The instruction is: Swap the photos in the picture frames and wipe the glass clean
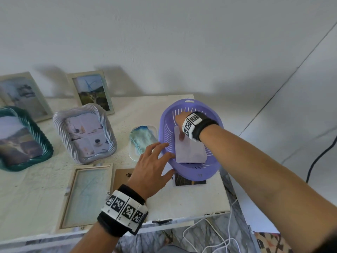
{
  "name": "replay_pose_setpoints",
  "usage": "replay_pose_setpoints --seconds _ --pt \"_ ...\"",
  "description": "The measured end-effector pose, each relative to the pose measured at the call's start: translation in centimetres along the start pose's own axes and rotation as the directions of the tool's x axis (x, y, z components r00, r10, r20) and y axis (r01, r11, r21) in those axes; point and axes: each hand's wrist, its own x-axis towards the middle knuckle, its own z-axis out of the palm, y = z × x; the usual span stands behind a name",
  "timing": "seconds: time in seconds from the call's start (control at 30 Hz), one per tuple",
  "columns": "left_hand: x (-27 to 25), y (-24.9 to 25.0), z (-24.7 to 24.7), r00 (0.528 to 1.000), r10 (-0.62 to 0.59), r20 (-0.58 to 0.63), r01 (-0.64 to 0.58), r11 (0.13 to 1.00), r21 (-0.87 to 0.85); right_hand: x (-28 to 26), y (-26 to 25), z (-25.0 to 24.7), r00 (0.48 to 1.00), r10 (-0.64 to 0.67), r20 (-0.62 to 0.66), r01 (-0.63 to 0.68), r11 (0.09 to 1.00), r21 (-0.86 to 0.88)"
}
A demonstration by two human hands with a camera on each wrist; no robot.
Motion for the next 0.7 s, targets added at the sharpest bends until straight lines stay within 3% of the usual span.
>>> replay_pose_setpoints --seconds 0.23,0.4,0.53,0.7 --pt "0.1 -0.2 0.1 1.000 0.001 -0.006 -0.001 1.000 -0.018 0.5 -0.4 0.3 0.999 0.029 0.017 -0.030 0.998 0.054" --pt "0.1 -0.4 -0.4 1.000 0.007 0.018 -0.005 0.994 -0.110 0.0 0.0 -0.9 0.991 0.040 -0.127 -0.030 0.996 0.082" --pt "0.0 -0.8 -2.0 0.996 -0.082 -0.025 0.069 0.938 -0.341 -2.6 1.4 -4.1 0.983 0.058 -0.177 0.004 0.943 0.332" --pt "-0.1 -1.6 -5.0 0.962 -0.186 -0.199 0.062 0.861 -0.504 -8.1 1.2 -8.7 0.897 0.110 -0.428 0.127 0.863 0.489"
